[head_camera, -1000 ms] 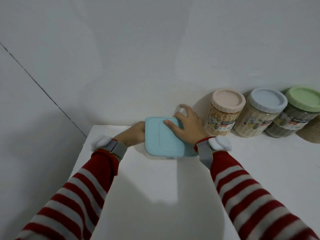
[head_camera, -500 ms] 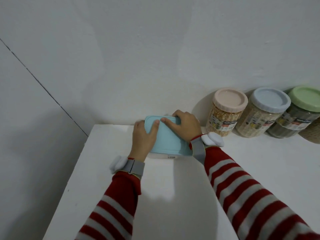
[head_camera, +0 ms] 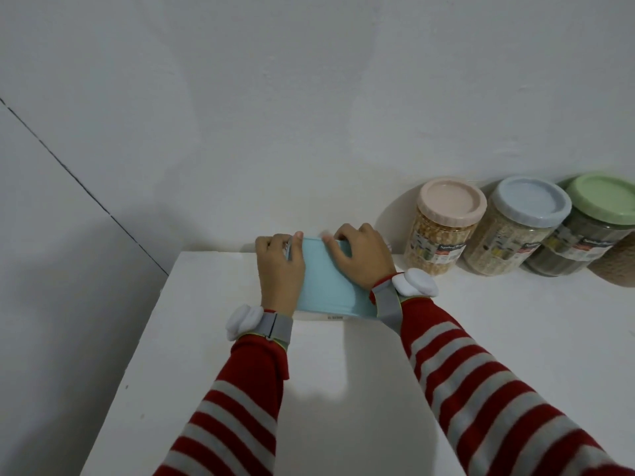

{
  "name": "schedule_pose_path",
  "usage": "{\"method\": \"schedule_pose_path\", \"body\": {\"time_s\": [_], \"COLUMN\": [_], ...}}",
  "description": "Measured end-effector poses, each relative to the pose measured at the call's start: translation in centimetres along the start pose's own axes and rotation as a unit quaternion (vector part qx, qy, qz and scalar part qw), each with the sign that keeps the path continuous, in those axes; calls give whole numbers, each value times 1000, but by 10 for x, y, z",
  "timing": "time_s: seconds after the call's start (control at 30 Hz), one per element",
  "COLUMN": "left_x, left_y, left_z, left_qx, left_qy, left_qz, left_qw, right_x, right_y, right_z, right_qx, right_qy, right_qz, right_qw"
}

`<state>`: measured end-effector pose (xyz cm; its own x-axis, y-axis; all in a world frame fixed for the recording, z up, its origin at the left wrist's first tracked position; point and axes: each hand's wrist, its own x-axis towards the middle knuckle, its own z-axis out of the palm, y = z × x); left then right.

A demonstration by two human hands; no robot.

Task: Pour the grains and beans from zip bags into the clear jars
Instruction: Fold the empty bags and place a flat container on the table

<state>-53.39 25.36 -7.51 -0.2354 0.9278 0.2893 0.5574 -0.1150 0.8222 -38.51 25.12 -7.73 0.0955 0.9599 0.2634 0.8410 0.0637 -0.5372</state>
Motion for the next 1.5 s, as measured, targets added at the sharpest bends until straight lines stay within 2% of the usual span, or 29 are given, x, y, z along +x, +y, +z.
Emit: {"method": "schedule_pose_path", "body": {"time_s": [0.07,0.13,0.23,0.33,0.47,0.57,0.67,0.77,0.83,0.9,1.0,1.13,1.17,1.23,1.37,1.43,1.5], "left_x": [4,4,0,-6,-7,-5,-5,-5,-6,-6,-8,-5,-3,-1,-4,-6,-7], "left_y": [-4,-3,-4,0,4,1,-3,-1,-1,-4,-5,-2,-1,0,-2,-1,-1], "left_z": [1,-2,-3,-5,-2,-4,-7,-6,-5,-6,-8,-7,-6,-5,-6,-5,-4], "left_qx": [1,-26,-35,-27,89,36,-47,-61,-61,-56,-57,-50,-46,-41,-43,-47,-42], "left_qy": [5,-21,-10,-18,-38,-49,-53,-52,-51,-55,-52,-53,-55,-60,-59,-51,-37], "left_qz": [19,-17,-31,-65,-83,-88,-100,-108,-109,-106,-98,-105,-108,-119,-124,-122,-118], "left_qw": [1000,999,999,997,992,994,992,991,991,991,992,992,992,990,990,990,991], "right_x": [-8,-18,-21,-9,4,9,15,13,5,-1,0,-9,-10,-4,13,14,10], "right_y": [6,2,-4,2,11,7,6,13,16,10,2,8,8,1,-16,-18,-11], "right_z": [-3,-8,-15,-30,-45,-42,-37,-32,-28,-26,-25,-14,-16,-25,-30,-24,-21], "right_qx": [-36,-44,32,69,18,10,51,103,67,7,-12,25,33,24,-65,-71,-23], "right_qy": [87,118,72,-19,-179,-226,-205,-117,-90,-116,-142,-46,-54,-127,-218,-211,-162], "right_qz": [43,110,174,215,178,187,225,234,195,164,171,105,98,113,150,164,135], "right_qw": [995,986,982,974,968,956,951,960,974,980,975,993,993,985,962,961,977]}}
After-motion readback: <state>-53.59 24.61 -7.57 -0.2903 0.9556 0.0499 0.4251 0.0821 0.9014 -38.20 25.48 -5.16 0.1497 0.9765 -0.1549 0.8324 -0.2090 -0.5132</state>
